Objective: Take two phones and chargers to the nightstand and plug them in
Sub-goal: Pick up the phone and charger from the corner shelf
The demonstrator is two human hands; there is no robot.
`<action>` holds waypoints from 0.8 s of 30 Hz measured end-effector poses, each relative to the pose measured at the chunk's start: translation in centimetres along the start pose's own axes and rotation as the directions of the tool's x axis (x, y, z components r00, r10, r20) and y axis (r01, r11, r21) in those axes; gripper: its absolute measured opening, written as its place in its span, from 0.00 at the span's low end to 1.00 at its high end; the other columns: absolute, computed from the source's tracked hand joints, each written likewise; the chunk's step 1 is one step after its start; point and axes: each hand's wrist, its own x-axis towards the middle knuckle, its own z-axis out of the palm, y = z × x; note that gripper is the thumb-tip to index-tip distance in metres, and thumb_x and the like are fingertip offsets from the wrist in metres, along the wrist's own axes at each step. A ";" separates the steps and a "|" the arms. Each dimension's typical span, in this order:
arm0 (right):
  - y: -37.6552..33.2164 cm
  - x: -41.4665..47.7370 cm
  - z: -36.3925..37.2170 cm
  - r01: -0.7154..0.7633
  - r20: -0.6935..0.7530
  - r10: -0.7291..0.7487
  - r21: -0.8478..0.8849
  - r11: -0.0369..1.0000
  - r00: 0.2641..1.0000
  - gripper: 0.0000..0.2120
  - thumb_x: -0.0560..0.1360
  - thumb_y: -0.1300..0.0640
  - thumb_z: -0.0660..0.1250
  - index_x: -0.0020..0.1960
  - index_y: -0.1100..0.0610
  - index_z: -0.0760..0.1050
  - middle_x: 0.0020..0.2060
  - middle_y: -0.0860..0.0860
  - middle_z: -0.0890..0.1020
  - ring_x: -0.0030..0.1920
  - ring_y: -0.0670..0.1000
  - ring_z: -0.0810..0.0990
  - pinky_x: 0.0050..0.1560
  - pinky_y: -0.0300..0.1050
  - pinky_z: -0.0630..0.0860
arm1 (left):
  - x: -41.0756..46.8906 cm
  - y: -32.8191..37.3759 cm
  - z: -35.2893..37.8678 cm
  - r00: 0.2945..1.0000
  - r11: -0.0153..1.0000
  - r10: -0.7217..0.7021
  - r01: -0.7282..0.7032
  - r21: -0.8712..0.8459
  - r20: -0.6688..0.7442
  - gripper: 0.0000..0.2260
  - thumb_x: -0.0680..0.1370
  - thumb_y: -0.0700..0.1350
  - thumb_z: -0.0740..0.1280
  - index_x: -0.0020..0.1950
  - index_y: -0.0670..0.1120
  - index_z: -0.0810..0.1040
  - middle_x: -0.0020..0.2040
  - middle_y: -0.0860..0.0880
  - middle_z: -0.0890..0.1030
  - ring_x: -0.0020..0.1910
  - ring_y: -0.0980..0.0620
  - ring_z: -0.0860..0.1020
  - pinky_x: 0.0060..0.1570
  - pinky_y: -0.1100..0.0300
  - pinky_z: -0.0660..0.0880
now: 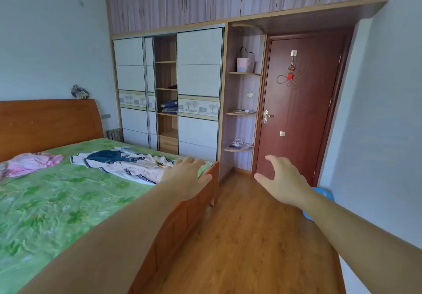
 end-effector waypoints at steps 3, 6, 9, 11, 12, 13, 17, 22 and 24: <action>1.3 3.8 2.4 -0.038 0.004 0.038 0.032 0.999 0.999 0.33 0.75 0.38 0.61 0.75 0.49 0.58 0.70 0.53 0.67 0.68 0.56 0.69 0.63 0.56 0.70 | 4.4 -1.1 2.8 1.000 1.000 -0.004 0.004 -0.004 0.014 0.26 0.78 0.64 0.56 0.72 0.56 0.66 0.73 0.49 0.68 0.71 0.44 0.65 0.65 0.42 0.67; 2.3 9.4 4.8 -0.050 0.059 0.051 -0.014 0.999 0.997 0.32 0.76 0.38 0.60 0.76 0.49 0.57 0.72 0.52 0.65 0.69 0.56 0.68 0.63 0.55 0.70 | 10.2 -2.5 5.8 0.999 1.000 -0.015 0.016 -0.023 0.028 0.25 0.77 0.65 0.56 0.72 0.57 0.66 0.72 0.49 0.69 0.70 0.44 0.67 0.63 0.43 0.68; 2.6 15.6 6.6 -0.042 0.063 0.045 -0.042 0.998 0.997 0.32 0.77 0.38 0.59 0.76 0.48 0.56 0.73 0.52 0.64 0.70 0.56 0.66 0.66 0.58 0.69 | 16.4 -4.4 7.8 0.999 0.999 -0.033 0.033 -0.023 0.024 0.26 0.77 0.65 0.56 0.73 0.57 0.66 0.73 0.49 0.69 0.70 0.44 0.67 0.64 0.43 0.68; 2.9 19.2 7.8 -0.033 0.068 0.038 -0.077 0.996 0.997 0.32 0.77 0.38 0.59 0.76 0.48 0.56 0.74 0.52 0.63 0.71 0.56 0.66 0.66 0.59 0.68 | 20.0 -5.4 8.9 0.999 0.999 -0.028 0.029 -0.031 0.038 0.26 0.77 0.65 0.56 0.73 0.56 0.65 0.73 0.49 0.69 0.70 0.44 0.67 0.64 0.42 0.68; 3.2 20.8 8.1 -0.033 0.068 0.039 -0.086 0.996 0.997 0.32 0.77 0.38 0.58 0.76 0.48 0.56 0.74 0.52 0.63 0.71 0.57 0.66 0.66 0.59 0.68 | 21.7 -5.8 9.3 0.999 0.999 -0.022 0.023 -0.034 0.040 0.26 0.77 0.65 0.56 0.73 0.56 0.65 0.73 0.49 0.69 0.70 0.43 0.67 0.64 0.42 0.68; 3.5 22.5 8.6 -0.031 0.062 0.037 -0.090 0.995 0.997 0.32 0.77 0.37 0.58 0.76 0.48 0.56 0.74 0.52 0.63 0.71 0.57 0.66 0.66 0.59 0.67 | 23.5 -6.2 9.7 0.999 0.999 -0.016 0.017 -0.036 0.035 0.26 0.77 0.64 0.56 0.73 0.56 0.65 0.73 0.48 0.69 0.70 0.43 0.66 0.64 0.43 0.68; 5.4 28.5 9.8 -0.031 0.056 0.037 -0.107 0.994 0.998 0.32 0.76 0.37 0.58 0.76 0.47 0.56 0.74 0.51 0.63 0.71 0.57 0.65 0.66 0.60 0.67 | 30.0 -6.5 11.1 0.999 0.999 -0.002 0.004 -0.039 0.035 0.25 0.78 0.64 0.56 0.72 0.56 0.66 0.72 0.49 0.70 0.70 0.43 0.67 0.62 0.44 0.69; 8.9 36.2 11.9 -0.053 0.051 0.057 -0.084 0.995 0.997 0.32 0.76 0.37 0.58 0.75 0.48 0.57 0.74 0.52 0.63 0.70 0.57 0.66 0.65 0.61 0.67 | 37.9 -6.6 14.4 0.998 0.997 0.015 -0.011 -0.074 0.055 0.26 0.77 0.65 0.56 0.72 0.56 0.66 0.71 0.49 0.70 0.69 0.44 0.67 0.63 0.44 0.68; 10.7 39.6 13.1 -0.045 0.059 0.050 -0.084 0.995 0.997 0.32 0.76 0.37 0.58 0.76 0.48 0.57 0.74 0.52 0.63 0.71 0.57 0.65 0.65 0.61 0.67 | 41.5 -6.5 16.1 0.998 0.998 0.027 -0.023 -0.054 0.065 0.26 0.77 0.65 0.56 0.72 0.56 0.65 0.72 0.49 0.70 0.70 0.44 0.67 0.63 0.44 0.68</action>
